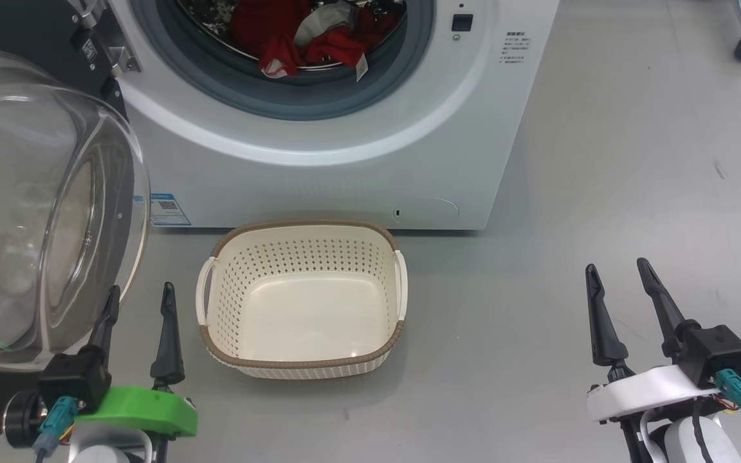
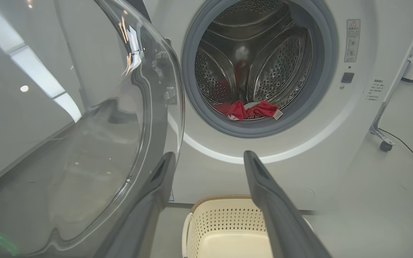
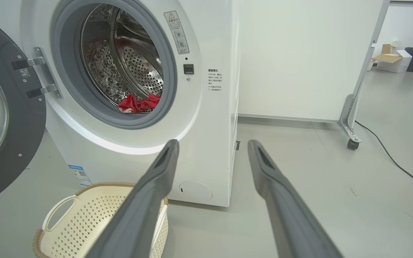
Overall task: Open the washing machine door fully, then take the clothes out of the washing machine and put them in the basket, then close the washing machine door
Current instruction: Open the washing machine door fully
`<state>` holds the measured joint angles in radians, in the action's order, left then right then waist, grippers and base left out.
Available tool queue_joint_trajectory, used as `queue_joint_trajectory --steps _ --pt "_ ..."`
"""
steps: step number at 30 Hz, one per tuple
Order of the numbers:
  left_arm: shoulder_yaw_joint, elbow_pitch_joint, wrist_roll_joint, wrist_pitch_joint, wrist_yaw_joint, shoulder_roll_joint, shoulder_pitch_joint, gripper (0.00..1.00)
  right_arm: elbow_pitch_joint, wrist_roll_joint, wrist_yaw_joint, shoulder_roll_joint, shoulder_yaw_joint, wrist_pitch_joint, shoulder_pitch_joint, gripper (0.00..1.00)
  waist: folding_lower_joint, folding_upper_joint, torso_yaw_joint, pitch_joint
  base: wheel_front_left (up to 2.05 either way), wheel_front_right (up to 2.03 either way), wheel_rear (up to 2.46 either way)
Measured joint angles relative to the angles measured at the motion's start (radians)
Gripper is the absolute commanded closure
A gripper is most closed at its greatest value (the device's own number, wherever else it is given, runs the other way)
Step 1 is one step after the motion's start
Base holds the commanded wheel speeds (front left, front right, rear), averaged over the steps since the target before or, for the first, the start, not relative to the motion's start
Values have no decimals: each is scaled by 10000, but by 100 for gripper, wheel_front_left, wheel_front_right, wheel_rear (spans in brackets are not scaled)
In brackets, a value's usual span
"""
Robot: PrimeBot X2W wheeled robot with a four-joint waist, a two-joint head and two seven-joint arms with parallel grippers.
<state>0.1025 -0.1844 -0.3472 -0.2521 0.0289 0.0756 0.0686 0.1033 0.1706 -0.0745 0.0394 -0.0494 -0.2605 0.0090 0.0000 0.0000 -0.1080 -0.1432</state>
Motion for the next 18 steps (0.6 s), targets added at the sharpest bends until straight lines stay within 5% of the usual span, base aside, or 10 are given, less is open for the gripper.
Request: queue_joint_trajectory --steps 18 --pt "151 -393 44 0 12 -42 -257 0 -201 311 470 2 -130 0 476 0 0 0 796 309 0 0 0"
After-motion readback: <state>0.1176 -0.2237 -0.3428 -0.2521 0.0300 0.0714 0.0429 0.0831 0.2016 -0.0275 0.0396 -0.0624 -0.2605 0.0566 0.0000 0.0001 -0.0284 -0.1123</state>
